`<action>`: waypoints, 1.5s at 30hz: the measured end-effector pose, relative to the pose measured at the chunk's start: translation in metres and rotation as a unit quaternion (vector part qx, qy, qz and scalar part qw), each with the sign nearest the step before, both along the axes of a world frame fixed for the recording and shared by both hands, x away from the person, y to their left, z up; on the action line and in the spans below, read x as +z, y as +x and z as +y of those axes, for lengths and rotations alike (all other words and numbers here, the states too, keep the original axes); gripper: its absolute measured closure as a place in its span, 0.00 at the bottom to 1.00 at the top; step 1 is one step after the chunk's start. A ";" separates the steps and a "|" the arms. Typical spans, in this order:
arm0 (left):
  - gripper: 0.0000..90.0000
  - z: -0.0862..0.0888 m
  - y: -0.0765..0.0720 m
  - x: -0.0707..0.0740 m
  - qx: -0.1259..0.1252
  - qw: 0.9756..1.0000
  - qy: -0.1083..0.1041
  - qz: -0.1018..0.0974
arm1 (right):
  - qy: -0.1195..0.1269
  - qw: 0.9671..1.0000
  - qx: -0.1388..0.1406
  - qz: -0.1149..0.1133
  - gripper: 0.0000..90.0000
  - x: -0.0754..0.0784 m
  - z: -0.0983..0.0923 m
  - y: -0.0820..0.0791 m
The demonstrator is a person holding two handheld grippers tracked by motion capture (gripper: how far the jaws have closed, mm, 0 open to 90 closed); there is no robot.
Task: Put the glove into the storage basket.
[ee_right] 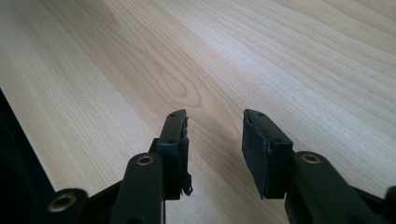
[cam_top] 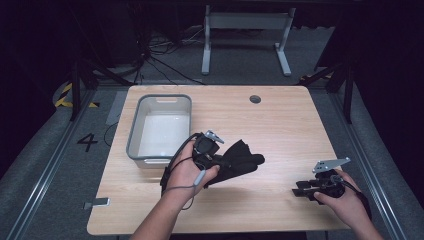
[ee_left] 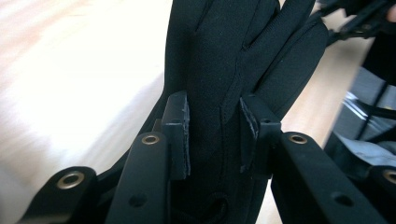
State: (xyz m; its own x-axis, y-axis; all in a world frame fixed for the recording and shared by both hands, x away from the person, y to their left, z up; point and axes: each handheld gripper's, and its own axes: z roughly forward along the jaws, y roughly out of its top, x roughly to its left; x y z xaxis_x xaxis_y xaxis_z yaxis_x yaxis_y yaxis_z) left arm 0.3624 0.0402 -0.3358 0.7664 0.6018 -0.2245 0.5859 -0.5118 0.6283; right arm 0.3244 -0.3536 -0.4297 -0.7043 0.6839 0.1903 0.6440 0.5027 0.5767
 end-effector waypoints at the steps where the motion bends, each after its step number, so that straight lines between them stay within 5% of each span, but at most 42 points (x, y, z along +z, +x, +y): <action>1: 0.74 0.004 0.001 0.002 0.005 1.000 -0.002 -0.001 | -0.001 1.000 0.000 0.000 0.69 0.000 0.000 0.001; 14: 0.74 0.046 0.017 0.021 0.071 0.997 -0.026 0.002 | 0.004 1.000 0.008 -0.001 0.69 0.000 0.006 0.013; 27: 0.74 0.077 0.052 0.028 0.138 0.990 -0.024 0.010 | 0.008 1.000 0.002 0.000 0.68 0.000 0.004 0.008; 31: 0.74 0.084 0.062 0.030 0.163 0.986 -0.033 0.010 | 0.007 1.000 0.000 0.000 0.68 0.000 0.003 0.006; 38: 0.74 0.094 0.085 0.029 0.214 0.977 -0.019 0.009 | 0.007 1.000 -0.005 0.000 0.68 0.000 0.000 0.003; 41: 0.74 0.096 0.094 0.027 0.224 0.974 -0.016 0.003 | 0.007 1.000 -0.007 0.000 0.68 0.000 -0.001 0.001; 45: 0.74 0.101 0.107 0.019 0.253 0.967 -0.011 0.007 | 0.006 1.000 -0.010 0.001 0.68 0.000 -0.003 -0.001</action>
State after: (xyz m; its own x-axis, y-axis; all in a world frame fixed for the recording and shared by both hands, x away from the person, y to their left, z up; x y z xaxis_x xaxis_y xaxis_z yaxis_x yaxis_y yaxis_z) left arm 0.4689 0.1413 -0.3164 0.3727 0.8939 -0.2492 0.7660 -0.1447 0.6264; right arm 0.3231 -0.3563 -0.4295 -0.6905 0.6951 0.2000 0.6544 0.4826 0.5820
